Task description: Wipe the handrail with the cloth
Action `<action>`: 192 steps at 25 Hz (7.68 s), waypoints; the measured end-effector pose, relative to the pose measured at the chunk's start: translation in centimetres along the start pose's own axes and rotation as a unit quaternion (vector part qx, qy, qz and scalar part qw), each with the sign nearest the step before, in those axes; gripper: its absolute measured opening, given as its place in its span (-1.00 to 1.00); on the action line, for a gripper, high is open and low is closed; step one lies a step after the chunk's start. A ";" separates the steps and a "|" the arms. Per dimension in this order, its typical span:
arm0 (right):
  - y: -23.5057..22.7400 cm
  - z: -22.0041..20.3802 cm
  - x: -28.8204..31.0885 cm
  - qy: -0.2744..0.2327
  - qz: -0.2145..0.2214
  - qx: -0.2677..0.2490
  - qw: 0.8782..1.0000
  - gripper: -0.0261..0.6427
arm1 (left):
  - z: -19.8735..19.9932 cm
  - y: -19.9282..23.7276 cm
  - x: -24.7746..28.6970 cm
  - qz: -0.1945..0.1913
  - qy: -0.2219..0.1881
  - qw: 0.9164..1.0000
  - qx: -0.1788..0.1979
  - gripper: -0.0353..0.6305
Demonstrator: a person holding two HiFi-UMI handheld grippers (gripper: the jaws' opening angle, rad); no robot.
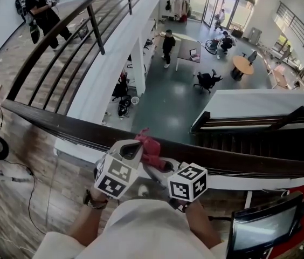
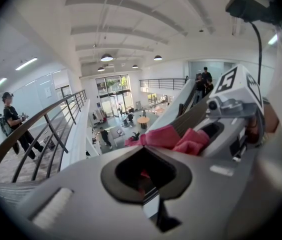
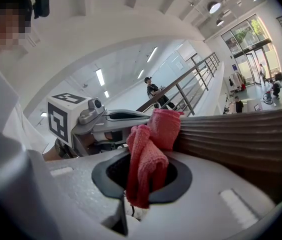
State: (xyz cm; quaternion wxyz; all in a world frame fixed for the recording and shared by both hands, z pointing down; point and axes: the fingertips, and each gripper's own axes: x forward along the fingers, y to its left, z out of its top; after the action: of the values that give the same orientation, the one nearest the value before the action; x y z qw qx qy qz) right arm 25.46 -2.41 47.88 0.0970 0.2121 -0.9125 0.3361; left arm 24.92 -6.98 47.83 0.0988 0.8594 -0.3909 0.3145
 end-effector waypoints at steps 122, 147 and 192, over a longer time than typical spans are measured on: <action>-8.4 -3.6 -22.0 -0.072 -0.022 0.014 0.997 -0.74 | 10.2 -19.8 9.6 -0.048 0.007 0.997 0.058 -0.89; -12.2 -4.9 -30.1 -0.104 -0.065 0.030 0.992 -0.74 | 14.2 -27.5 13.4 -0.081 -0.014 0.993 0.088 -0.89; -13.1 -5.0 -30.5 -0.068 -0.121 0.033 0.990 -0.73 | 13.8 -28.8 14.5 -0.111 -0.009 0.991 0.078 -0.88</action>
State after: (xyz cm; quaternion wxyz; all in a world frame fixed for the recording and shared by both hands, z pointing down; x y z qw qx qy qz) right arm 58.68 1.73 49.40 0.0678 0.3466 -0.8729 0.3366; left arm 59.65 -2.13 48.24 0.0627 0.9055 -0.2680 0.3231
